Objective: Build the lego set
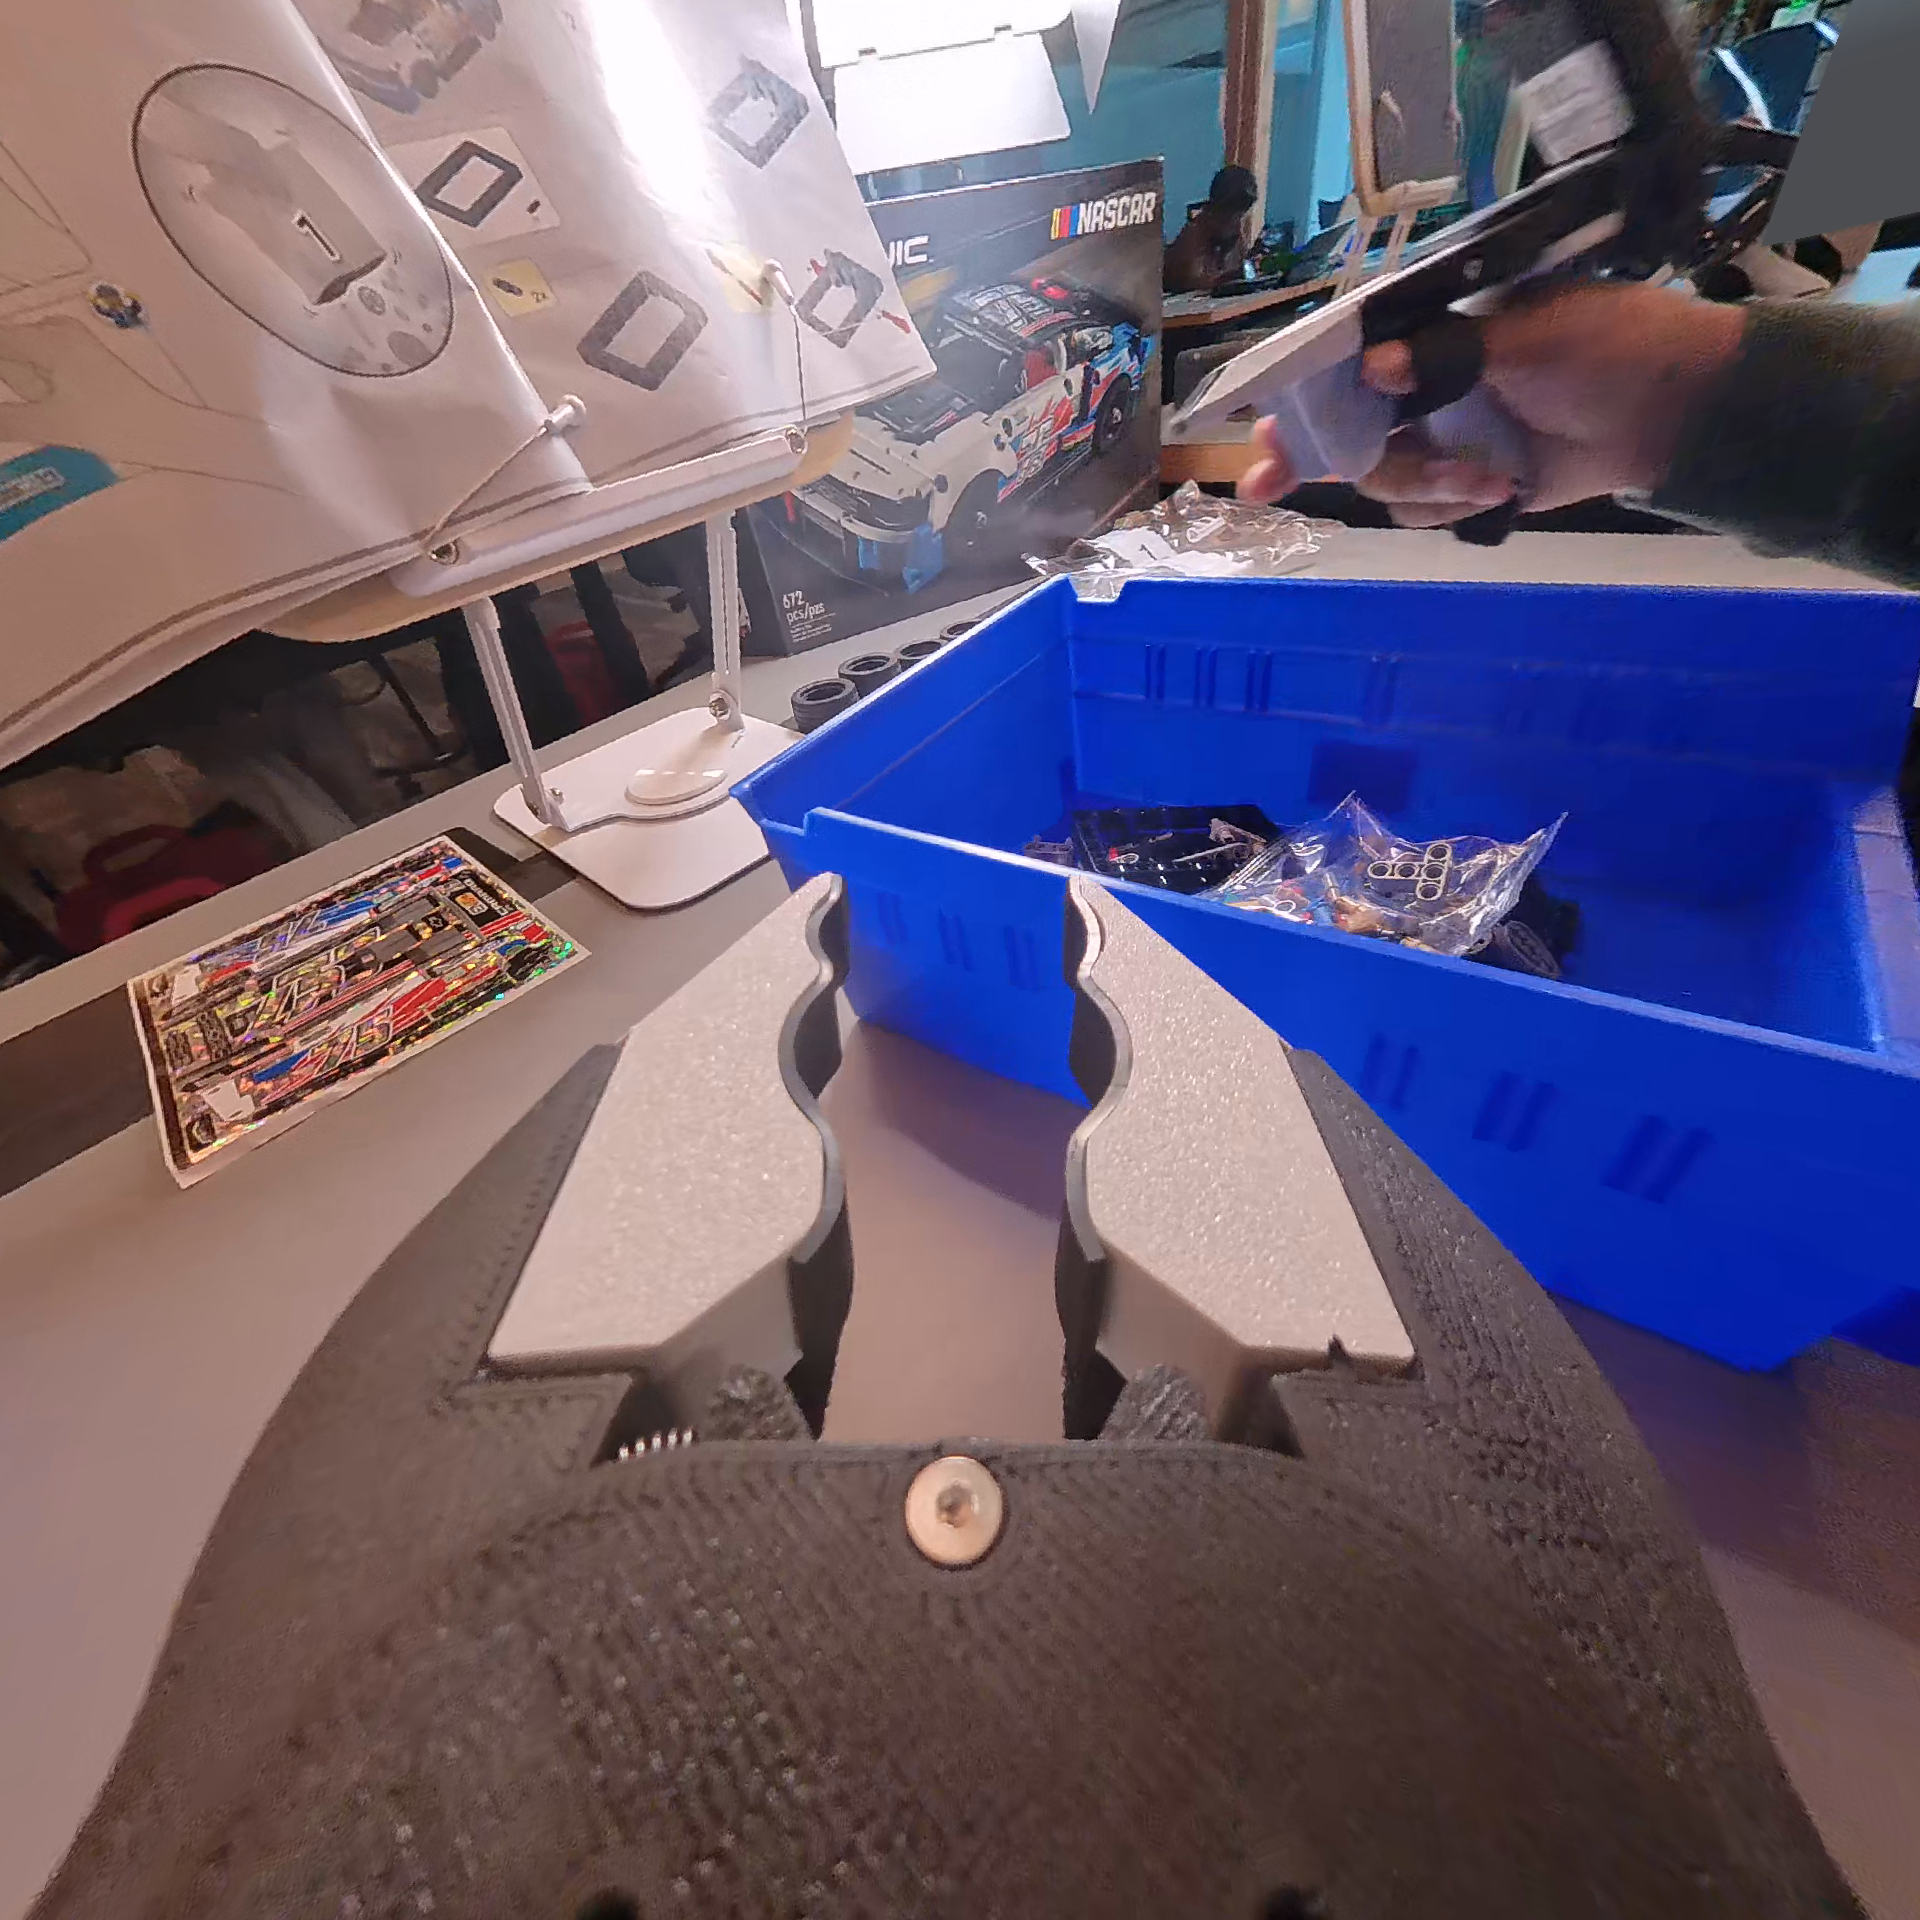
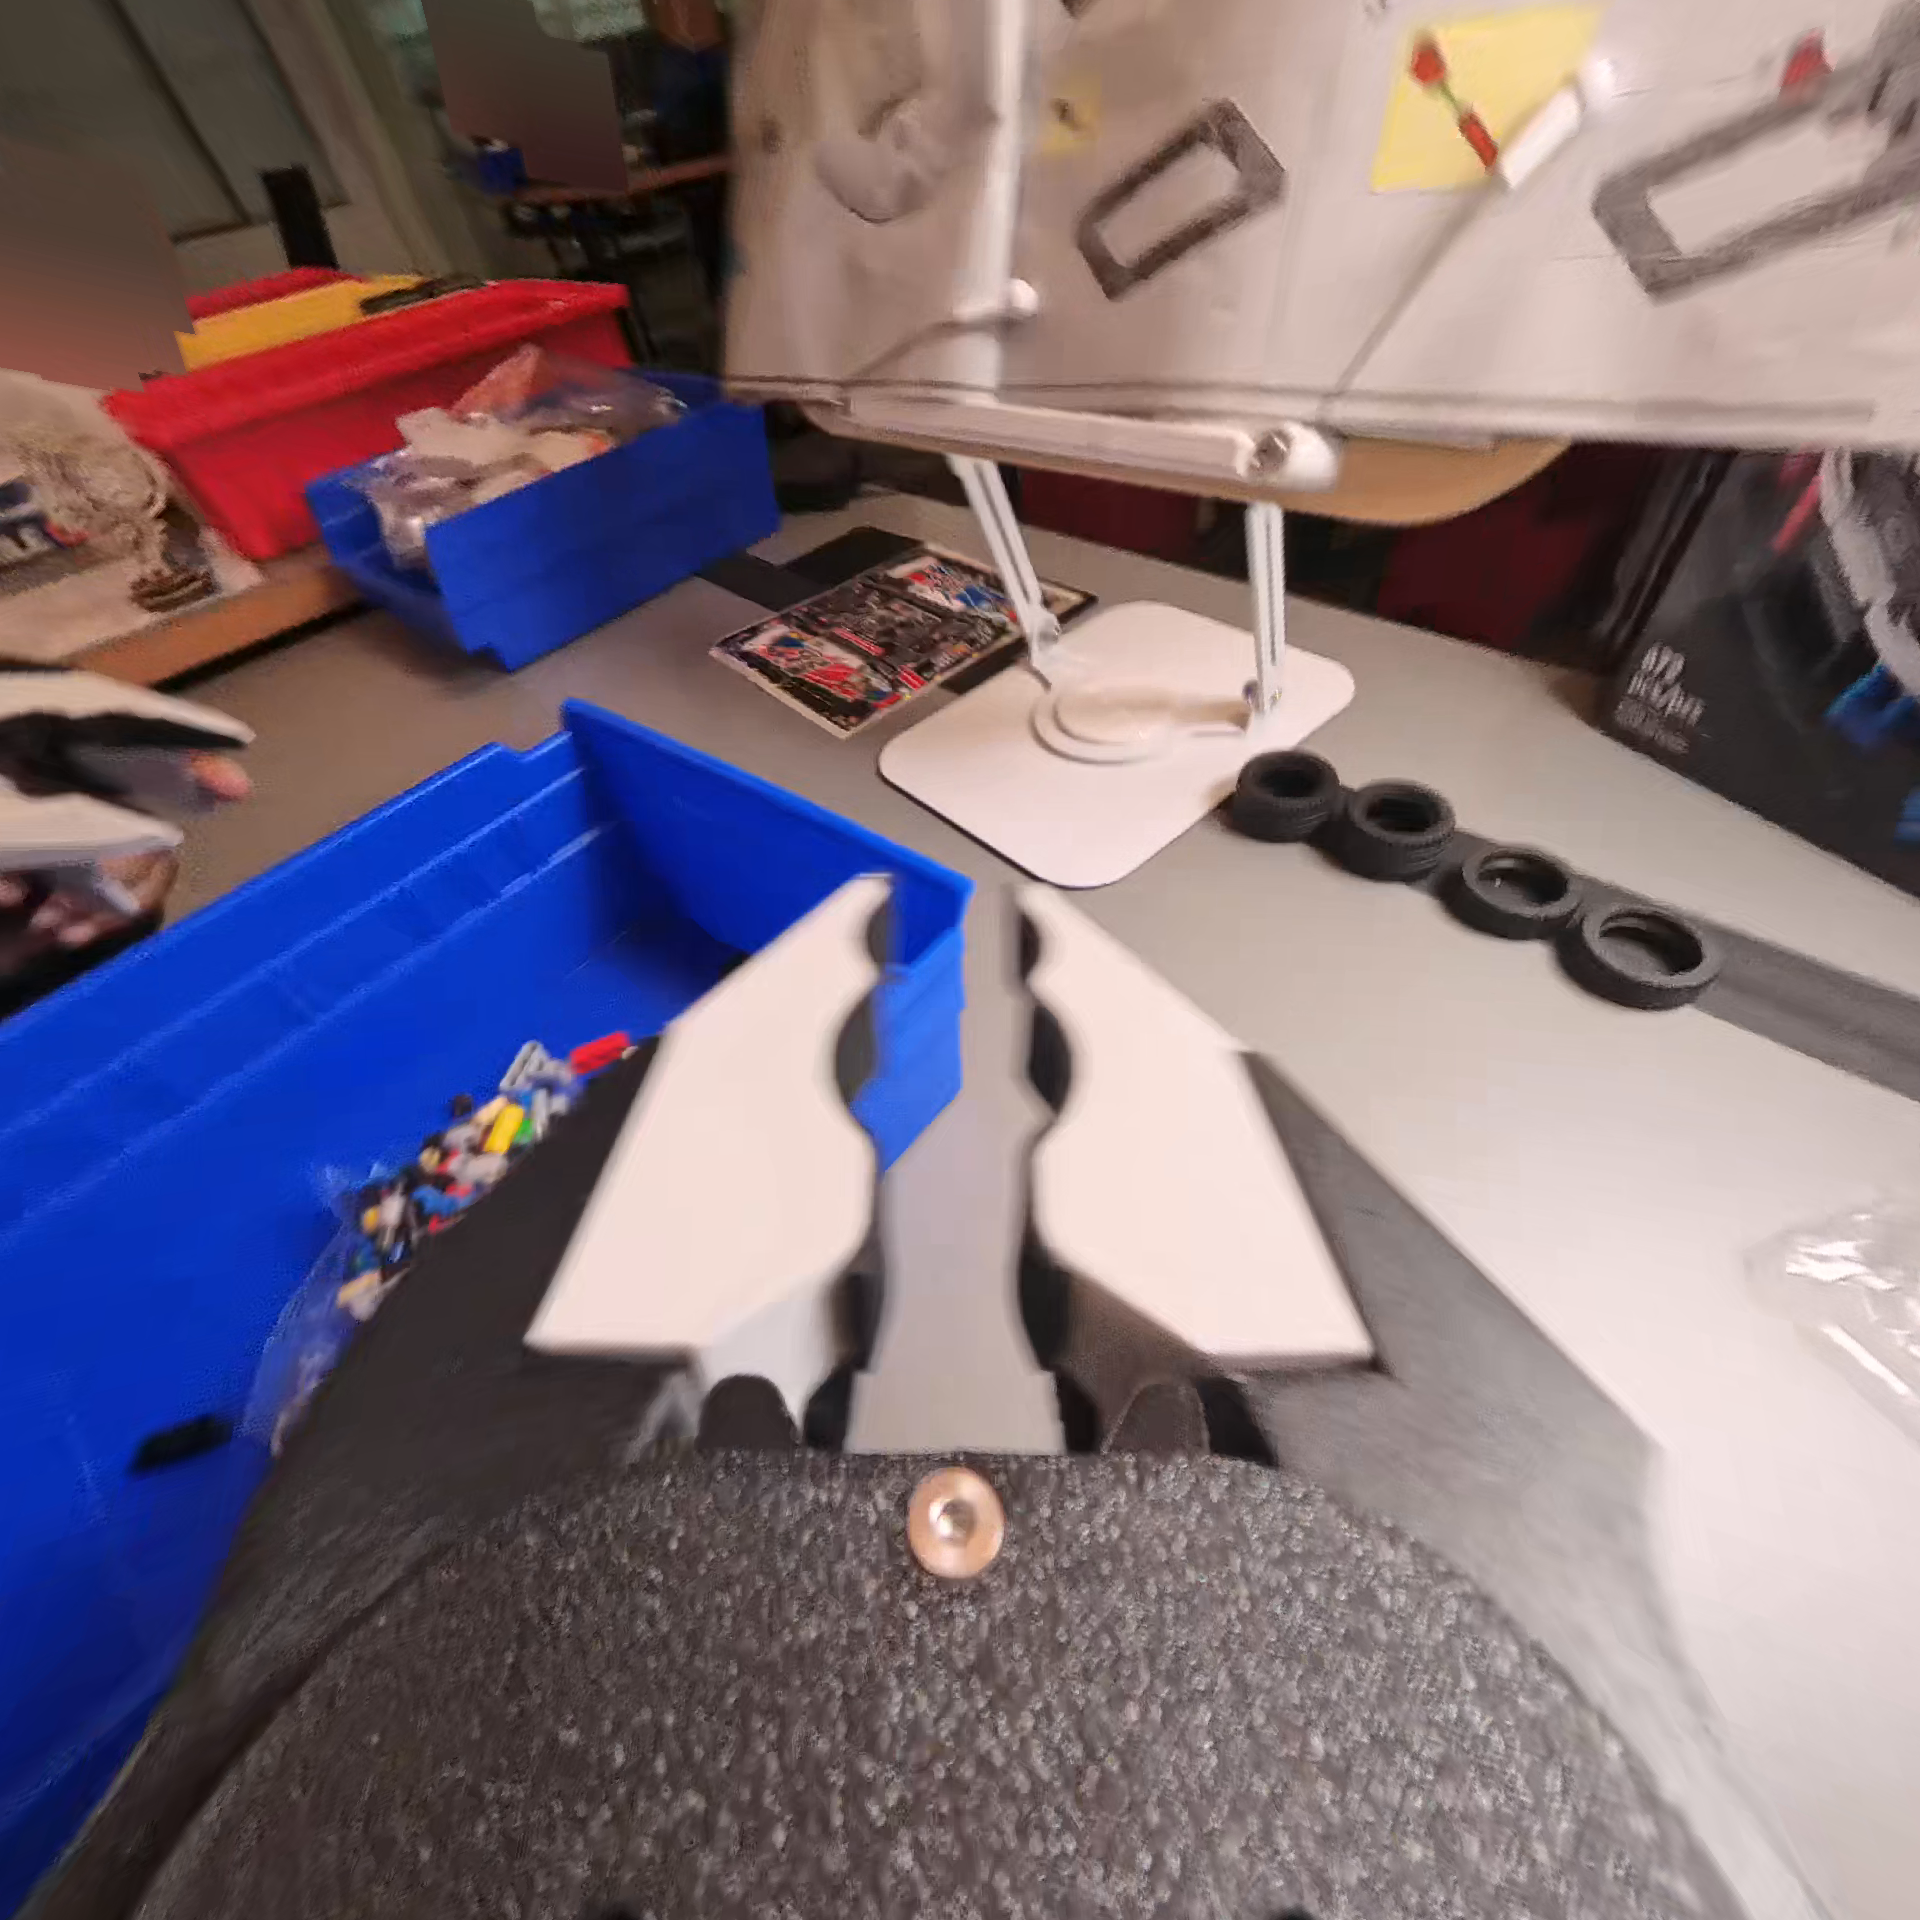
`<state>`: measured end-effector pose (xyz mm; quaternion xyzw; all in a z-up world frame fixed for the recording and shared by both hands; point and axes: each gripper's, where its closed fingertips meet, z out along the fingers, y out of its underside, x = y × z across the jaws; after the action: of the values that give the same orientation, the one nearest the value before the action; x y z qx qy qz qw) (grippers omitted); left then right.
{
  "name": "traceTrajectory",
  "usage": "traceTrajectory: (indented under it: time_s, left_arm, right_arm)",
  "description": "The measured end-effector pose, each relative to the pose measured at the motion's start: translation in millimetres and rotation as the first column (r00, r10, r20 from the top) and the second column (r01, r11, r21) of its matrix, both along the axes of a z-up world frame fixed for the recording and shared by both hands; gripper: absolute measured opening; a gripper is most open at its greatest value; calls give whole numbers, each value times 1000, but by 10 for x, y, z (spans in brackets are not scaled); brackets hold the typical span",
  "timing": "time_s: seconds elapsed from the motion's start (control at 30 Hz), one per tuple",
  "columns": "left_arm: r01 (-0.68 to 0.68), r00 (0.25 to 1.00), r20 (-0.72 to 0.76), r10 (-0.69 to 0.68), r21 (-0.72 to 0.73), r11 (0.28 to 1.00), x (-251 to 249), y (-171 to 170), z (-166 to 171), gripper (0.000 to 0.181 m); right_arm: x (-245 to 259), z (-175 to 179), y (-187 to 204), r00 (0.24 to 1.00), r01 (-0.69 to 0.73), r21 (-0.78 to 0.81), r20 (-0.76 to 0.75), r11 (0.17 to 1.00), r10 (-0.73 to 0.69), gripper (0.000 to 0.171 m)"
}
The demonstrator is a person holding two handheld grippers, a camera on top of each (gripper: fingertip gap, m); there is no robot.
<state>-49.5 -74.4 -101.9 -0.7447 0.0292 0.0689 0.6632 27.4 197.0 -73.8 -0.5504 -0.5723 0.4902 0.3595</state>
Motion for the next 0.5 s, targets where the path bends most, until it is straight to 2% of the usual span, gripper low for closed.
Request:
traceTrajectory:
  time_s: [0.03, 0.2, 0.3, 0.33, 0.43, 0.5]
  left_arm:
    - [5, 1000, -7, -5, 2, 1000, 21, 0, 11, 39]
    - [43, 998, -40, -41, 36, 998, 131, -34, 154, 40]
    - [86, 996, -17, -85, 50, 995, 266, -99, 321, 41]
    - [111, 994, 0, -111, 36, 993, 344, -122, 349, 41]
    - [203, 979, 35, -202, -22, 979, 668, -203, 363, 41]
    - [244, 970, 6, -244, -74, 967, 873, -239, 336, 42]
  right_arm:
    - [149, 79, -134, 998, -11, 64, -58, 998, 15, 0]
    - [742, 95, -673, 993, -16, 162, -111, 987, 34, 0]
    - [1072, 94, -933, 993, -22, 179, -110, 984, 43, 46]
    - [1190, 65, -1037, 994, -49, 176, -83, 983, 64, 52]
    - [1547, 77, -1411, 984, -145, 165, -82, 975, 160, 43]
    - [1692, 87, -1638, 973, -206, 220, -61, 954, 224, 36]
